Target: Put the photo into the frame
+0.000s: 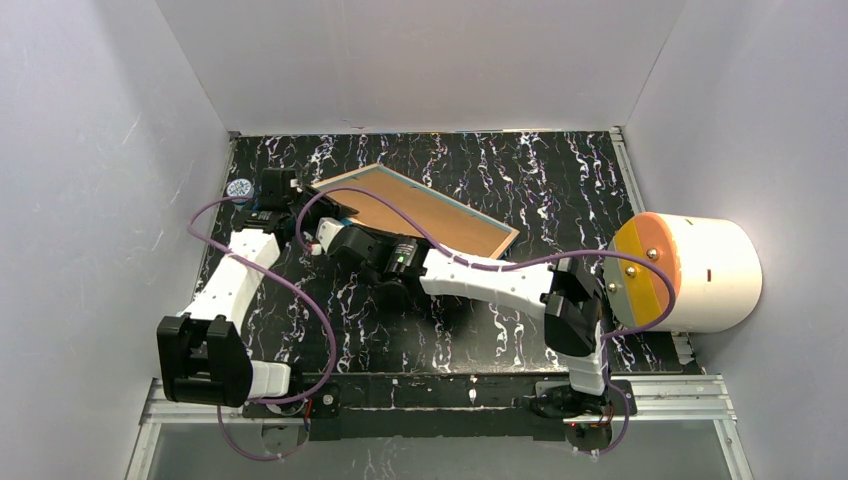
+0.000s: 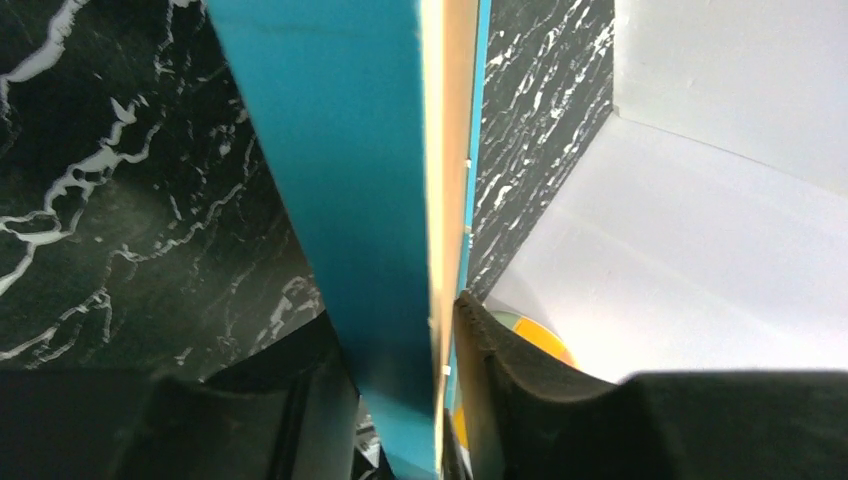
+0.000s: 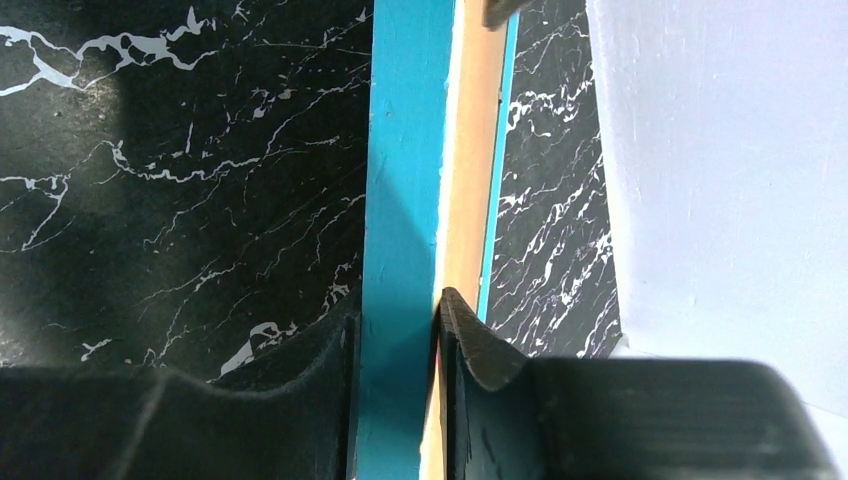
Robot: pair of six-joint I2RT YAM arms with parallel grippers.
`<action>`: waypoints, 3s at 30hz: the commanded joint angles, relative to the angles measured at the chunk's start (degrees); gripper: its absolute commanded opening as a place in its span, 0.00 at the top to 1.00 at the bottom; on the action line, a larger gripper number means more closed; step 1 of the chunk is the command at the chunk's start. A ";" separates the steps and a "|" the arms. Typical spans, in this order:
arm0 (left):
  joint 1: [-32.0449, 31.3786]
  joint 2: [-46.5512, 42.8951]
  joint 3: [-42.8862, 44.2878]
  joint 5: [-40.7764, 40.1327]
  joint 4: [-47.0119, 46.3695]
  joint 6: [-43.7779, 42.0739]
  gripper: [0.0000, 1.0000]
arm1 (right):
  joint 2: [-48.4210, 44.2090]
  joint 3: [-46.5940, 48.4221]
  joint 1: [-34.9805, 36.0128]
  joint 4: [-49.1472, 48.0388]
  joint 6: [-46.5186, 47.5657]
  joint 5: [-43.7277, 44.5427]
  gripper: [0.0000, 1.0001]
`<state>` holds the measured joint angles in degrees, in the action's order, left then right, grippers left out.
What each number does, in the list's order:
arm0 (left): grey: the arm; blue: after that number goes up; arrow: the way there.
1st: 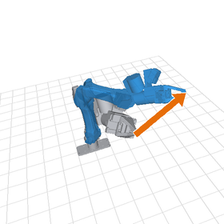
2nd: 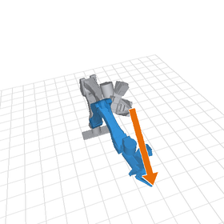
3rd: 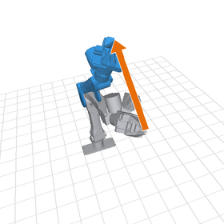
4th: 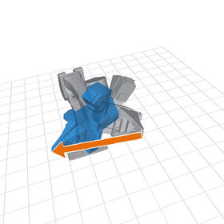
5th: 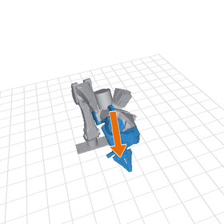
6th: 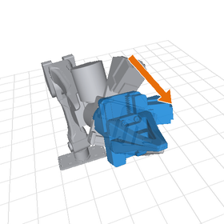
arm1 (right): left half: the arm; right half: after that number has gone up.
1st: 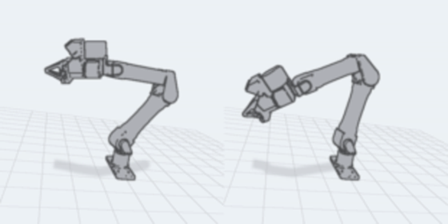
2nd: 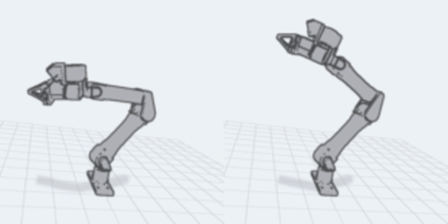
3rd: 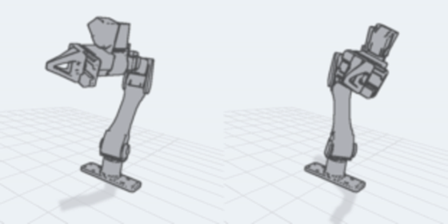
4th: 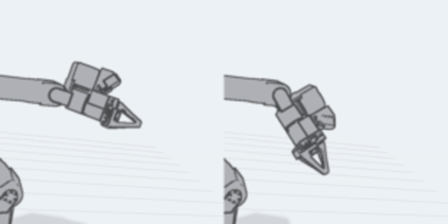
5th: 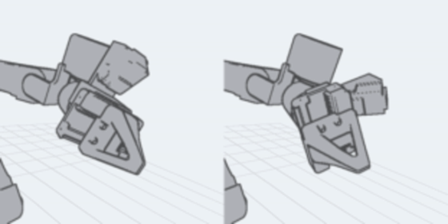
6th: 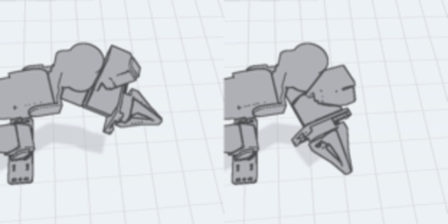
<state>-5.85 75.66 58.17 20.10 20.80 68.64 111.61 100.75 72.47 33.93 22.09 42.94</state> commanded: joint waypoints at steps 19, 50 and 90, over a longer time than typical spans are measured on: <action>2.12 7.67 30.36 -0.55 11.73 -14.93 0.02 | -7.46 14.94 -10.78 8.09 -11.56 -15.20 0.99; 3.55 18.14 40.27 4.51 14.24 -24.40 0.02 | -14.95 10.40 -41.80 4.28 -29.53 -61.17 0.99; 3.56 31.75 28.89 -6.77 9.06 -32.59 0.02 | -12.47 -17.95 -66.37 -24.06 -56.61 -94.44 0.99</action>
<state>-2.68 107.26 91.00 19.18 30.55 38.48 97.30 87.77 4.51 11.62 -31.51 -43.90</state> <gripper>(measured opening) 0.983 0.357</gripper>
